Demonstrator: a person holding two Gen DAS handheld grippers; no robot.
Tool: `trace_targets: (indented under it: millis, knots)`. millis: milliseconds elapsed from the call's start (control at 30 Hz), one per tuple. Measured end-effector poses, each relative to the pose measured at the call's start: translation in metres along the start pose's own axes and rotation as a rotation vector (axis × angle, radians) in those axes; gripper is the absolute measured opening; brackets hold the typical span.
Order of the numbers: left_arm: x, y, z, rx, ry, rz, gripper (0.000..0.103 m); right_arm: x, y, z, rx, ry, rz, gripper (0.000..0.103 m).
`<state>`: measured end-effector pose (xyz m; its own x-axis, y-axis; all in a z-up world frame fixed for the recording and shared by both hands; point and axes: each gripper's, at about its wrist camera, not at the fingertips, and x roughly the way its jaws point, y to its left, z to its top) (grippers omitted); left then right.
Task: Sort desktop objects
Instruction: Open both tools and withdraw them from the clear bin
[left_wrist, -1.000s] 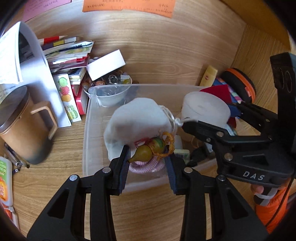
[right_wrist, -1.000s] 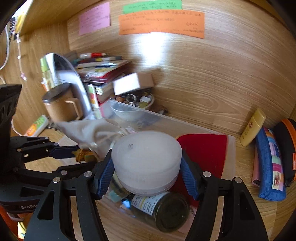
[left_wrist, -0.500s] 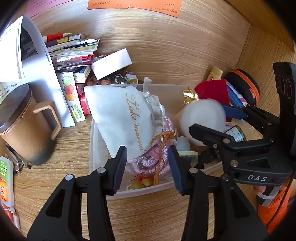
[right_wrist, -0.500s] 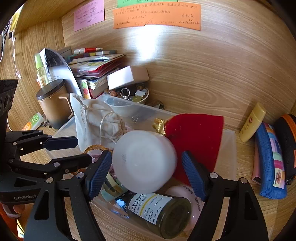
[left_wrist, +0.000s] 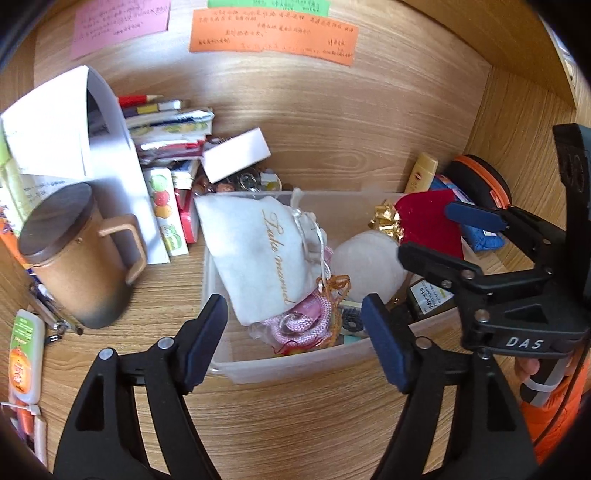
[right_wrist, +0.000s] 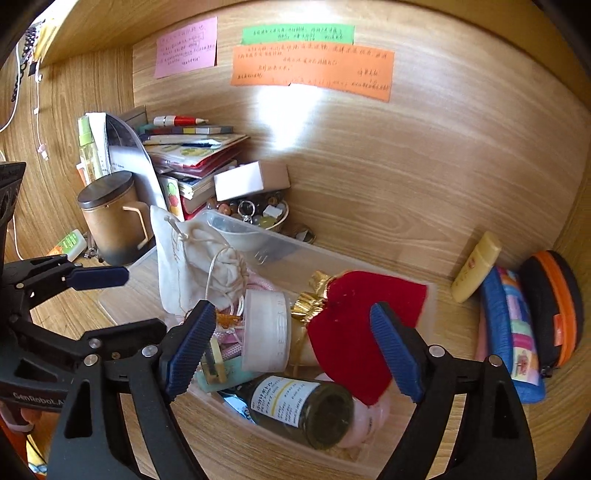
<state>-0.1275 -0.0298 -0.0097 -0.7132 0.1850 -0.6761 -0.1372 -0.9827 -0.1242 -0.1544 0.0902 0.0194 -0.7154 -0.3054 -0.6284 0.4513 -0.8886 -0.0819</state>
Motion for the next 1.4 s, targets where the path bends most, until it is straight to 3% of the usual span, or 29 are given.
trace_targets:
  millis: [133, 333, 433, 500, 733, 1100, 1400]
  knots:
    - [-0.011, 0.001, -0.001, -0.016, -0.032, 0.039, 0.092, -0.014, 0.001, 0.0, -0.002, -0.022, -0.032, 0.091]
    - [-0.027, 0.005, -0.001, -0.067, -0.043, 0.048, 0.098, -0.036, -0.006, -0.006, 0.045, -0.036, -0.044, 0.094]
    - [-0.034, 0.008, -0.002, -0.138, -0.036, -0.01, 0.099, -0.05, -0.013, -0.013, 0.093, -0.045, -0.03, 0.095]
    - [-0.04, 0.006, -0.004, -0.163, -0.047, -0.008, 0.099, -0.058, -0.015, -0.017, 0.111, -0.052, -0.024, 0.096]
    - [-0.066, -0.016, -0.016, -0.13, -0.121, 0.087, 0.099, -0.089, -0.016, -0.038, 0.1, -0.085, -0.081, 0.098]
    - [-0.098, -0.049, -0.037, -0.077, -0.236, 0.226, 0.103, -0.127, -0.019, -0.067, 0.134, -0.126, -0.076, 0.102]
    - [-0.09, -0.059, -0.048, -0.055, -0.2, 0.181, 0.103, -0.14, -0.017, -0.076, 0.131, -0.152, -0.083, 0.103]
